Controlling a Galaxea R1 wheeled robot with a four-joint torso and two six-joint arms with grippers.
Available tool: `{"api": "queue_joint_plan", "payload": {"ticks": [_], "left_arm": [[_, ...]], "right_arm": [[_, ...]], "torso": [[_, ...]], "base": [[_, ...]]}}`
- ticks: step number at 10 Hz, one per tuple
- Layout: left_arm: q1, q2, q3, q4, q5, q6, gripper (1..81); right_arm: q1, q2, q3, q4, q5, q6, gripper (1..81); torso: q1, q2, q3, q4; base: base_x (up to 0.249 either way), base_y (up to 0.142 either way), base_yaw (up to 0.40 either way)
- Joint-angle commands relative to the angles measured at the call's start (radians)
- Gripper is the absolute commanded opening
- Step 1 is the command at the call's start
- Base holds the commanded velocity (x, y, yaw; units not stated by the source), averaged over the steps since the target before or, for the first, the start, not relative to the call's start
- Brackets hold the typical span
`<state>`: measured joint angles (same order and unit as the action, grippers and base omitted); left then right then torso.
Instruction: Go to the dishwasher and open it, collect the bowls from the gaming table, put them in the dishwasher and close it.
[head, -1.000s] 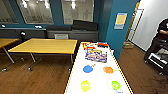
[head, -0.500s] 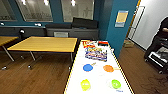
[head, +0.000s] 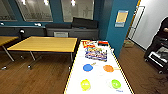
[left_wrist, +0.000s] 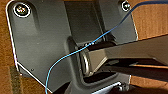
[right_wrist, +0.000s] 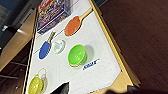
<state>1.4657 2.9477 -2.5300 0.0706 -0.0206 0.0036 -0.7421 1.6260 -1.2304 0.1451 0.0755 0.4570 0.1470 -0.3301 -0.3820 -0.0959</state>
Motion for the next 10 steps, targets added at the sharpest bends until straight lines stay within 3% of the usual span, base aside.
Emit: {"api": "queue_joint_plan", "payload": {"ticks": [1, 3, 10], "left_arm": [[-0.031, 0.001, 0.003, -0.003, 0.062, 0.006, 81.1], [-0.032, -0.001, 0.000, -0.003, 0.062, 0.006, 81.1], [-0.041, 0.002, -0.012, -0.003, 0.064, 0.003, 81.1]], "right_arm": [[0.125, 0.022, -0.111, 0.008, -0.072, 0.130, 81.1], [0.155, 0.048, -0.132, 0.008, -0.074, 0.198, 81.1], [0.273, 0.232, -0.288, 0.005, -0.125, 0.330, 81.1]], "torso": [[0.000, 0.000, 0.000, 0.000], [0.000, 0.000, 0.000, 0.000], [0.001, 0.001, -0.001, 0.000]], "base": [[0.000, 0.000, 0.000], [0.000, 0.000, 0.000], [0.000, 0.000, 0.000]]}}
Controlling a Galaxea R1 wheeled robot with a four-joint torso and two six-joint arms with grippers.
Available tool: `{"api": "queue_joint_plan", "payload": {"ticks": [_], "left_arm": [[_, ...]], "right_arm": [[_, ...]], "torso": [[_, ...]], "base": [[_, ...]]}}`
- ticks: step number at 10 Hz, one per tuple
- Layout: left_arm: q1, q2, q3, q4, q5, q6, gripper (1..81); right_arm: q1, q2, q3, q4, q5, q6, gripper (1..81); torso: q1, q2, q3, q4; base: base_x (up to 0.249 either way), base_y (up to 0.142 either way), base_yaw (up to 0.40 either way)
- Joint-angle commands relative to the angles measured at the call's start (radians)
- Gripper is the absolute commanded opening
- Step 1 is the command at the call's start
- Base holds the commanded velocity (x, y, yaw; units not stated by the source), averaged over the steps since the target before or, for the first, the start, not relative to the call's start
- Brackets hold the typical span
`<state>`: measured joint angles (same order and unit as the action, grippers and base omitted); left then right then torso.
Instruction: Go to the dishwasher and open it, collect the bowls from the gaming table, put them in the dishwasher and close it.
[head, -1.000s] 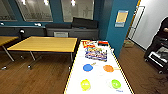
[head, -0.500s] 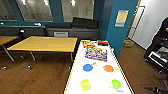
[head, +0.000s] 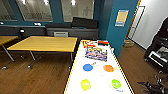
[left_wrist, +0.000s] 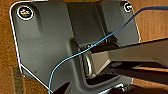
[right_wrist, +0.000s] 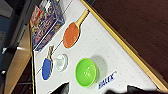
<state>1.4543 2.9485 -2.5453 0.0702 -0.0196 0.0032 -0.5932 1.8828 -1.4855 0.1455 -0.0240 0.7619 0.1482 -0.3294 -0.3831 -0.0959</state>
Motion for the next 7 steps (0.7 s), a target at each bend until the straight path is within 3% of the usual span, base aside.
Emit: {"api": "queue_joint_plan", "payload": {"ticks": [1, 5, 7], "left_arm": [[-0.030, 0.002, 0.003, -0.003, 0.063, 0.003, 81.1], [-0.034, 0.006, -0.012, -0.001, 0.064, 0.001, 81.1], [-0.036, 0.009, -0.016, -0.001, 0.064, 0.000, 81.1]], "right_arm": [[0.117, 0.008, -0.056, 0.005, -0.025, 0.025, 81.1], [0.094, 0.132, -0.168, 0.008, -0.011, 0.027, 81.1], [0.114, 0.158, -0.185, 0.000, -0.004, 0.062, 81.1]], "torso": [[0.000, 0.000, 0.000, 0.000], [0.000, 0.001, 0.000, 0.000], [0.000, 0.001, -0.001, 0.000]], "base": [[0.000, 0.000, 0.000], [0.000, 0.000, 0.000], [0.000, 0.000, 0.000]]}}
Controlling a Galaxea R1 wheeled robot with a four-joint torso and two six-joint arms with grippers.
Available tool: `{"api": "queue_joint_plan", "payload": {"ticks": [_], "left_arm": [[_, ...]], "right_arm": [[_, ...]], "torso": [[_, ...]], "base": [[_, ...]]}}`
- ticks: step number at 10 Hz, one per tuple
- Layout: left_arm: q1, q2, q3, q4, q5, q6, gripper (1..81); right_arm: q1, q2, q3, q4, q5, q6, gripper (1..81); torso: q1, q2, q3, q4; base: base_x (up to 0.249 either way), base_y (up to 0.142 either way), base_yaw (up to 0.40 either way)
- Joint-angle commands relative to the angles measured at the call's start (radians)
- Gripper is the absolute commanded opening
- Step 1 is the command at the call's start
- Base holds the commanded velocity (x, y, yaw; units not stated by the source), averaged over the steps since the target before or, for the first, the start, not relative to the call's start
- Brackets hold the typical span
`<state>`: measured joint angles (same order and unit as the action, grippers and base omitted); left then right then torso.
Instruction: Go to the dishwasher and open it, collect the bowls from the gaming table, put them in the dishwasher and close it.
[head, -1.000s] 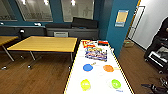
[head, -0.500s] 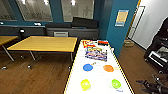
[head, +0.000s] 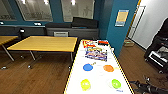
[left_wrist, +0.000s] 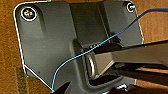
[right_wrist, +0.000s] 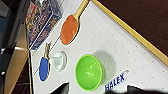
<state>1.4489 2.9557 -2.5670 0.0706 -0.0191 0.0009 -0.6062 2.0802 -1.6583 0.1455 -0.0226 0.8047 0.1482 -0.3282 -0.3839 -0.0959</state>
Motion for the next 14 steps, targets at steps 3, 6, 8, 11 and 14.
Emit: {"api": "queue_joint_plan", "payload": {"ticks": [3, 6, 8, 11, 14], "left_arm": [[-0.035, 0.004, 0.004, -0.003, 0.064, 0.001, 81.1], [-0.038, 0.004, 0.004, -0.002, 0.067, 0.001, 81.1], [-0.037, 0.005, 0.004, 0.000, 0.068, 0.001, 81.1], [-0.037, 0.005, 0.004, 0.001, 0.071, 0.001, 81.1], [-0.037, 0.004, 0.004, 0.001, 0.073, 0.001, 81.1]], "right_arm": [[0.127, 0.056, -0.118, 0.002, 0.006, 0.027, 81.1], [0.122, 0.128, -0.233, 0.002, 0.006, 0.030, 81.1], [0.110, 0.143, -0.257, -0.004, 0.006, 0.030, 81.1], [0.096, 0.203, -0.311, -0.009, 0.006, 0.030, 81.1], [0.116, 0.243, -0.330, -0.007, 0.006, 0.030, 81.1]], "torso": [[0.000, 0.000, 0.000, 0.000], [0.000, 0.000, 0.000, 0.000], [0.000, 0.000, 0.000, 0.000], [0.000, 0.000, 0.000, 0.000], [0.000, 0.000, 0.000, 0.000]], "base": [[0.000, 0.000, 0.000], [0.000, 0.000, 0.000], [0.000, 0.000, 0.000], [0.000, 0.000, 0.000], [0.000, 0.000, 0.000]]}}
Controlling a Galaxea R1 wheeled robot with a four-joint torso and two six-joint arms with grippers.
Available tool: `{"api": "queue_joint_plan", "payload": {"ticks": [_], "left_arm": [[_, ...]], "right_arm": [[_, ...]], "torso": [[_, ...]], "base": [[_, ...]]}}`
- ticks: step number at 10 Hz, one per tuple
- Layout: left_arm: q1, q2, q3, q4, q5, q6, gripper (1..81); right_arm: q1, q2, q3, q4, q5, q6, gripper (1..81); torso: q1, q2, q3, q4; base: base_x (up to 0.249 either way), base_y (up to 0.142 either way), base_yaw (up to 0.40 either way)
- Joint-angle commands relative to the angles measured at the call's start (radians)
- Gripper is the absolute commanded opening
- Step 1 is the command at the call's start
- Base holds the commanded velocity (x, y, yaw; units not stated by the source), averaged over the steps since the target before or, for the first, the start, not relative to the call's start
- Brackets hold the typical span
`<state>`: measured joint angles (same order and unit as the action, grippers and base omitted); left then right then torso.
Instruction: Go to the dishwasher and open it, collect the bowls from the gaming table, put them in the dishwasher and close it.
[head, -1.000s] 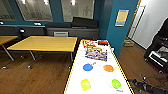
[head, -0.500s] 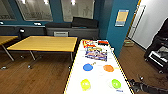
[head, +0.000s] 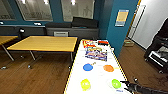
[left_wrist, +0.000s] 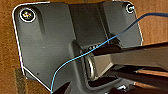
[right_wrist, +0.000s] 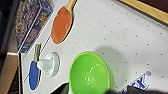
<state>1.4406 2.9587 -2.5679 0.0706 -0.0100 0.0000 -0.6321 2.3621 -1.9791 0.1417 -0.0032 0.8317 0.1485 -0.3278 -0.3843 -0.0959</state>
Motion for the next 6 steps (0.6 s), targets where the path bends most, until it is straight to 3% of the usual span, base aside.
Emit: {"api": "queue_joint_plan", "payload": {"ticks": [1, 6], "left_arm": [[-0.029, 0.001, 0.005, 0.001, 0.065, 0.002, 81.1], [-0.029, 0.002, 0.005, -0.003, 0.065, 0.002, 81.1]], "right_arm": [[0.148, -0.027, -0.016, -0.001, -0.014, 0.003, 81.1], [0.136, -0.041, -0.095, 0.009, -0.012, 0.004, 81.1]], "torso": [[0.000, 0.000, 0.000, 0.000], [0.000, 0.000, 0.000, 0.000]], "base": [[0.000, 0.000, 0.000], [0.000, 0.000, 0.000]]}}
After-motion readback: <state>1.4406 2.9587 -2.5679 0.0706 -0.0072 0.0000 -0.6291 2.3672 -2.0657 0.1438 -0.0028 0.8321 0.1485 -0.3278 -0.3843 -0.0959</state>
